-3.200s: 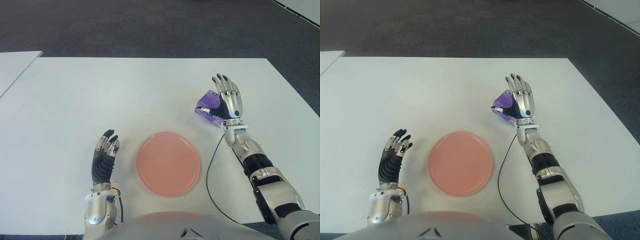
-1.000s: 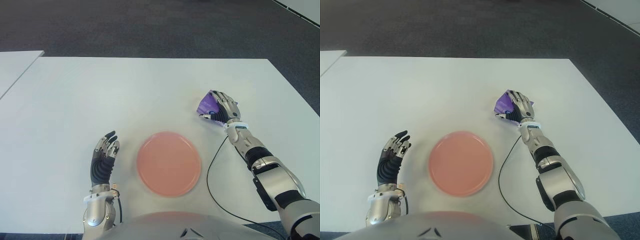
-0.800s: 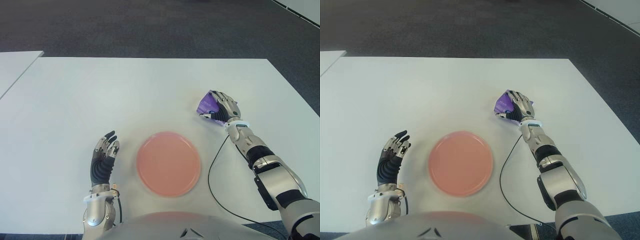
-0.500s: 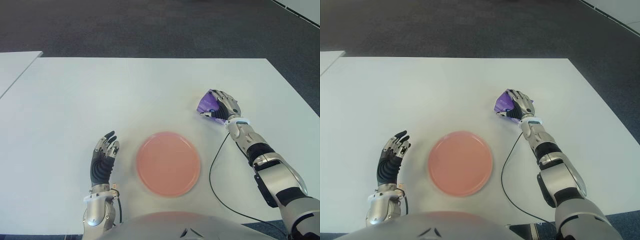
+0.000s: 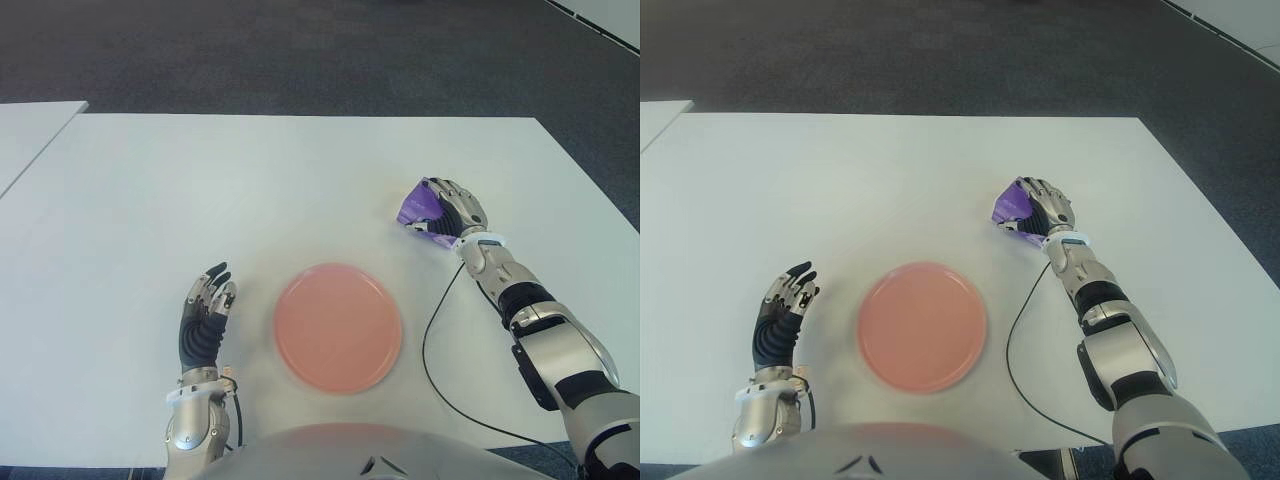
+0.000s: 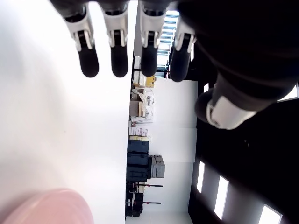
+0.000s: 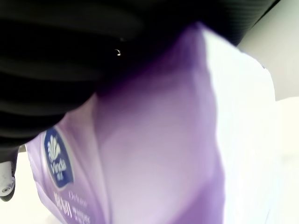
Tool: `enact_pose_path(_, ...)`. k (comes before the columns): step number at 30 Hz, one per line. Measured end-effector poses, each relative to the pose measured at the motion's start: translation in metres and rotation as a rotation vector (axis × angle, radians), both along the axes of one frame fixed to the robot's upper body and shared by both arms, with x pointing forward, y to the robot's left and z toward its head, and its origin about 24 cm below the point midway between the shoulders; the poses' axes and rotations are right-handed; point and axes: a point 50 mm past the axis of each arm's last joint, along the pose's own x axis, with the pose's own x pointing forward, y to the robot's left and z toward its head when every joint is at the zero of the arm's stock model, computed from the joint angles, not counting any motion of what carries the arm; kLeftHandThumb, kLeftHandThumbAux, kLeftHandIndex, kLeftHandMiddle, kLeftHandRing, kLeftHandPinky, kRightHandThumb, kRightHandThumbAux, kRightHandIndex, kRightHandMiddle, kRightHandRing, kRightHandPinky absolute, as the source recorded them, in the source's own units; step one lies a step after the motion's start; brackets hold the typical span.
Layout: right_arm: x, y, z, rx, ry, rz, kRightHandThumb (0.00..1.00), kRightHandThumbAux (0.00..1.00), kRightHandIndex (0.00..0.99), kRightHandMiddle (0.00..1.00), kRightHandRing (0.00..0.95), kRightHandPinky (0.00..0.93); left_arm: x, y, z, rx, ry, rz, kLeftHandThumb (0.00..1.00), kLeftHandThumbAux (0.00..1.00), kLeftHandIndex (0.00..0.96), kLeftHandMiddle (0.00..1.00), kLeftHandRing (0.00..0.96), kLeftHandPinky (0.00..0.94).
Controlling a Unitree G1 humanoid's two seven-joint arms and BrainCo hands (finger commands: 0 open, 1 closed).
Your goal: Put the tissue paper into the plate.
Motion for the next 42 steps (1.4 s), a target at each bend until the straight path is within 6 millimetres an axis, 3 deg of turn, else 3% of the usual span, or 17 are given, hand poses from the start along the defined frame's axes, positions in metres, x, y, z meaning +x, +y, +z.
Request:
enact_pose_path(25, 0.004, -0.007, 0.006, 0.019, -0.031, -0.034, 0.304, 0.451, 0.006, 0.046, 0.026, 0.055, 0.004, 0.002, -0.003, 0.005, -0.021, 0.013, 0.270, 0.584, 0.270, 0.217, 0.221, 0.251)
enact_pose_path(42, 0.009, -0.008, 0.019, 0.026, -0.138, -0.062, 0.233, 0.433, 0.003, 0.037, 0.016, 0.038, 0.006, 0.000, -0.005, 0.004, -0.036, 0.011, 0.278, 0.594, 0.297, 0.227, 0.232, 0.273)
